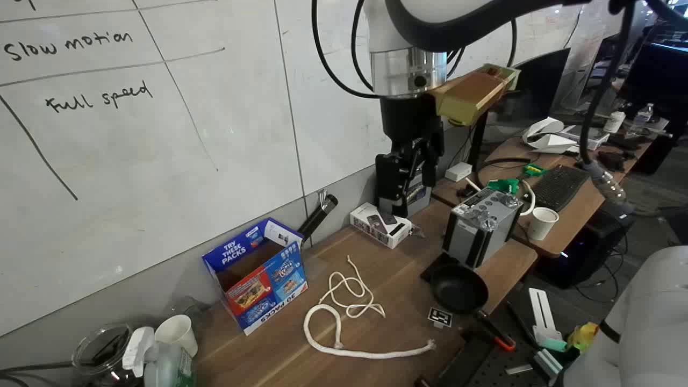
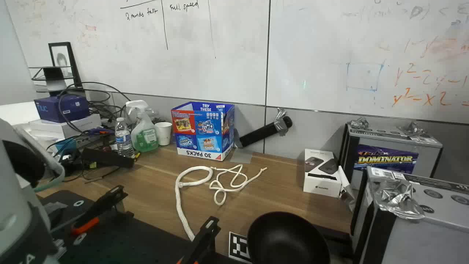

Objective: Put the white ropes inside the blue box

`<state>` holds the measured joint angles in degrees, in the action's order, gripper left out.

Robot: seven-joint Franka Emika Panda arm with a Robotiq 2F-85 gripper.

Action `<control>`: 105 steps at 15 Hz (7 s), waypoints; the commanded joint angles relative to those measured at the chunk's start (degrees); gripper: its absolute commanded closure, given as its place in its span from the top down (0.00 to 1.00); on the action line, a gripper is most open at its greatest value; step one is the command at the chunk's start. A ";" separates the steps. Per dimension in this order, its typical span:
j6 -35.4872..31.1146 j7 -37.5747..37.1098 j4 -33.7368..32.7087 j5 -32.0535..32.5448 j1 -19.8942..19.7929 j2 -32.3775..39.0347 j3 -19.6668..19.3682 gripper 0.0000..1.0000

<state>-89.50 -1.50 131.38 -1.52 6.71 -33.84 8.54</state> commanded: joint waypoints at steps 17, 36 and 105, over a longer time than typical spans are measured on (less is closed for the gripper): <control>-16.57 13.74 9.79 8.06 0.91 2.81 -3.59 1.00; -52.60 49.08 9.76 6.03 -5.06 42.34 -10.52 1.00; -70.20 55.50 -12.02 12.79 -13.99 83.54 -0.40 1.00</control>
<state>-159.09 54.54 120.16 9.94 -6.90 49.02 7.97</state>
